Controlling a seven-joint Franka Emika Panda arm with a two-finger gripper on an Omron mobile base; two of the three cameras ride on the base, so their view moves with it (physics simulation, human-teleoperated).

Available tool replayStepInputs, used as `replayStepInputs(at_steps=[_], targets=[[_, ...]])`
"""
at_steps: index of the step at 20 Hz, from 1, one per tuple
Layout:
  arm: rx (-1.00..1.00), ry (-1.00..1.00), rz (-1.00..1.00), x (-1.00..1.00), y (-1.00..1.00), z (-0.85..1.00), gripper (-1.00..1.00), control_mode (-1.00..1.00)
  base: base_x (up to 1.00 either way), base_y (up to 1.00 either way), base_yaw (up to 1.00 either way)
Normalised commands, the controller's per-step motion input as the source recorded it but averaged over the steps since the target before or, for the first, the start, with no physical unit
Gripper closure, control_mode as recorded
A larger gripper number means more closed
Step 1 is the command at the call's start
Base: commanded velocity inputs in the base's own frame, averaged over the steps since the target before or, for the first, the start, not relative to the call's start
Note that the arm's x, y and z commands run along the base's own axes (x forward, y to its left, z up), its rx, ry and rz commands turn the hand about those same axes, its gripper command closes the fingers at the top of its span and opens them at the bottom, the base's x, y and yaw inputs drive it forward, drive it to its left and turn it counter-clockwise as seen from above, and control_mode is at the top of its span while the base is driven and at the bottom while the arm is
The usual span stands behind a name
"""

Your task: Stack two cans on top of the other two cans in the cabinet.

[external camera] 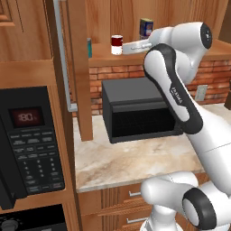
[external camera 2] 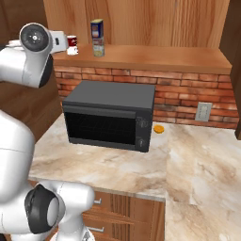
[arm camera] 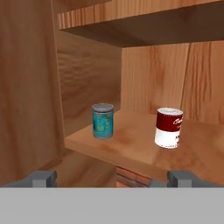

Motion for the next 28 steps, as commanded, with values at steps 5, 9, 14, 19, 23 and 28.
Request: replayStepInputs(at_steps=[5, 9, 14, 19, 23, 28], targets=[[0.00, 0.00, 0.06, 0.25, 0.13, -0.05, -1.00, -1.00, 0.00, 0.00, 0.00], [0.00, 0.00, 0.05, 0.34, 0.15, -0.04, -1.00, -1.00, 0.00, 0.00, 0.00], [0.00, 0.00, 0.00, 0.44, 0.08, -0.05, -1.00, -1.00, 0.00, 0.00, 0.00], [0.00, 0.00, 0.00, 0.41, 0.21, -0.13, -1.00, -1.00, 0.00, 0.00, 0.00], [0.00, 0.00, 0.00, 0.18, 0.22, -0.12, -1.00, -1.00, 0.00, 0.00, 0.00], [0.00, 0.00, 0.00, 0.18, 0.22, -0.07, -1.00, -1.00, 0.00, 0.00, 0.00]])
